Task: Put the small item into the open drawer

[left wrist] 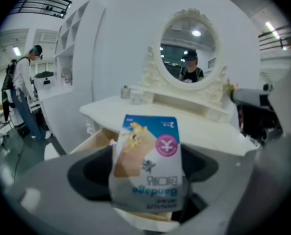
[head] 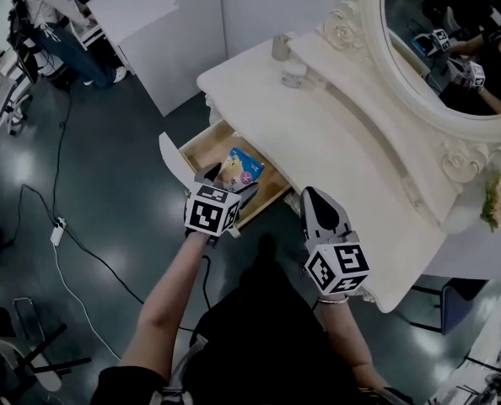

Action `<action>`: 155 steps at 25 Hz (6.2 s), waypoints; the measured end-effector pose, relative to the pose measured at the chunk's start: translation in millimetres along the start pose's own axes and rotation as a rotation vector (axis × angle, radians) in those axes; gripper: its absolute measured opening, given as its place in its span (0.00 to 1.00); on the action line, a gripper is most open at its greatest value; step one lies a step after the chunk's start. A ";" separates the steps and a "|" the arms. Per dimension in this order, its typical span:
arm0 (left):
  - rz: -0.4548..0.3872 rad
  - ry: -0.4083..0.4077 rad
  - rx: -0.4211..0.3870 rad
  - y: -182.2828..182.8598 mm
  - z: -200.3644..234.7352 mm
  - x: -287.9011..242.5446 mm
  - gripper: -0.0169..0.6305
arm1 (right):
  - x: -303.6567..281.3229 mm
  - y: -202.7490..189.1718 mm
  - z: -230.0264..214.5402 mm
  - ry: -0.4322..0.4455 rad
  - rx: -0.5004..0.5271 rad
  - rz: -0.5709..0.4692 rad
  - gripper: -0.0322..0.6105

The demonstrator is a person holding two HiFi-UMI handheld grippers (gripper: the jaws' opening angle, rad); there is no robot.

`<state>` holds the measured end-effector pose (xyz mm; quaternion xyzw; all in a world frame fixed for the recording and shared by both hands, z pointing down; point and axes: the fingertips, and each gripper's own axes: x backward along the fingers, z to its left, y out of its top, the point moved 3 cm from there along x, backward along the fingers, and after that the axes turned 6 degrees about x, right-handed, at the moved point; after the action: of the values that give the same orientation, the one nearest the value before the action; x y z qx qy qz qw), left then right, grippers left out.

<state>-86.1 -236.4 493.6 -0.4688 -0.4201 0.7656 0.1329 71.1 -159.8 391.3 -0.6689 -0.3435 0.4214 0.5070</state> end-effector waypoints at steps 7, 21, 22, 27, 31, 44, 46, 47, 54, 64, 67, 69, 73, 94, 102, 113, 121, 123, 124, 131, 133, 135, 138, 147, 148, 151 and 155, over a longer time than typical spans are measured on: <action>0.108 -0.005 -0.052 -13.4 7.1 -35.6 0.70 | -19.6 -3.8 -17.6 0.003 -0.021 0.027 0.06; 0.322 -0.032 -0.120 -43.7 11.8 -79.3 0.70 | -40.0 -14.5 -41.3 0.000 -0.049 0.069 0.06; 0.335 -0.032 -0.134 -45.3 11.8 -82.7 0.70 | -41.0 -15.0 -42.5 -0.001 -0.052 0.071 0.06; 0.404 -0.028 -0.187 -53.6 12.1 -96.9 0.70 | -45.8 -17.0 -44.7 -0.001 -0.064 0.076 0.06; 0.441 -0.038 -0.211 -56.6 10.5 -110.3 0.70 | -46.8 -18.4 -46.0 0.000 -0.070 0.082 0.06; 0.490 -0.060 -0.208 -70.6 7.4 -147.8 0.70 | -43.6 -23.9 -62.0 -0.025 -0.083 0.098 0.06; 0.491 -0.064 -0.198 -74.0 9.0 -153.6 0.70 | -43.4 -24.9 -63.9 -0.028 -0.085 0.100 0.06; 0.497 -0.062 -0.192 -76.4 10.4 -155.9 0.70 | -43.1 -25.5 -64.3 -0.029 -0.086 0.102 0.06; 0.538 -0.041 -0.146 -88.8 20.9 -168.0 0.70 | -44.2 -28.5 -62.2 -0.021 -0.083 0.111 0.06; 0.573 -0.049 -0.164 -100.6 22.5 -173.4 0.70 | -45.9 -33.6 -64.7 -0.036 -0.102 0.125 0.06; 0.576 -0.051 -0.163 -102.6 23.3 -173.4 0.70 | -46.4 -34.0 -64.7 -0.038 -0.104 0.130 0.06; 0.578 -0.046 -0.159 -103.3 24.3 -173.0 0.71 | -46.7 -34.7 -65.6 -0.039 -0.102 0.134 0.06; 0.571 -0.047 -0.135 -104.3 24.7 -172.8 0.71 | -47.6 -35.6 -65.8 -0.036 -0.100 0.137 0.06; 0.083 0.056 0.074 1.4 43.2 -67.4 0.40 | -44.8 -12.5 -37.2 0.017 -0.049 0.073 0.06; -0.106 0.086 0.121 29.3 44.3 2.4 0.31 | -35.8 -0.2 -18.7 0.033 -0.017 0.036 0.06; -0.285 0.137 0.150 34.2 38.1 85.6 0.16 | -23.4 10.2 3.5 0.049 0.009 -0.004 0.06; -0.353 0.192 0.133 24.4 32.5 127.0 0.07 | -14.7 14.7 19.1 0.071 0.033 -0.024 0.06; -0.373 0.205 0.136 20.9 30.0 136.9 0.05 | -11.3 15.4 22.0 0.078 0.036 -0.031 0.06; -0.383 0.210 0.136 19.8 28.7 141.6 0.05 | -9.5 16.0 23.3 0.082 0.038 -0.037 0.06; -0.447 0.228 0.147 19.6 23.6 167.9 0.04 | -0.5 22.8 32.1 0.108 0.039 -0.069 0.05; -0.454 0.233 0.147 18.6 22.6 172.1 0.04 | 1.6 23.2 33.5 0.112 0.043 -0.074 0.05; -0.458 0.238 0.149 16.3 21.9 176.1 0.04 | 4.1 22.9 35.4 0.116 0.051 -0.076 0.05; -0.464 0.242 0.156 13.6 20.8 181.5 0.04 | 6.8 23.8 37.8 0.121 0.062 -0.079 0.05; -0.476 0.244 0.165 5.8 16.1 188.0 0.04 | 14.0 26.5 43.9 0.131 0.070 -0.104 0.05; -0.480 0.244 0.164 5.7 15.4 189.3 0.04 | 14.9 25.9 44.8 0.133 0.071 -0.104 0.05; -0.492 0.239 0.165 5.5 13.6 193.2 0.04 | 17.6 24.2 48.7 0.141 0.078 -0.099 0.05; -0.503 0.233 0.165 6.6 12.0 196.0 0.04 | 19.2 25.5 52.9 0.150 0.081 -0.108 0.05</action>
<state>-197.7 -129.5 372.2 -0.4223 -0.4414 0.6812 0.4035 31.4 -128.5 355.6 -0.6580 -0.3226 0.3559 0.5799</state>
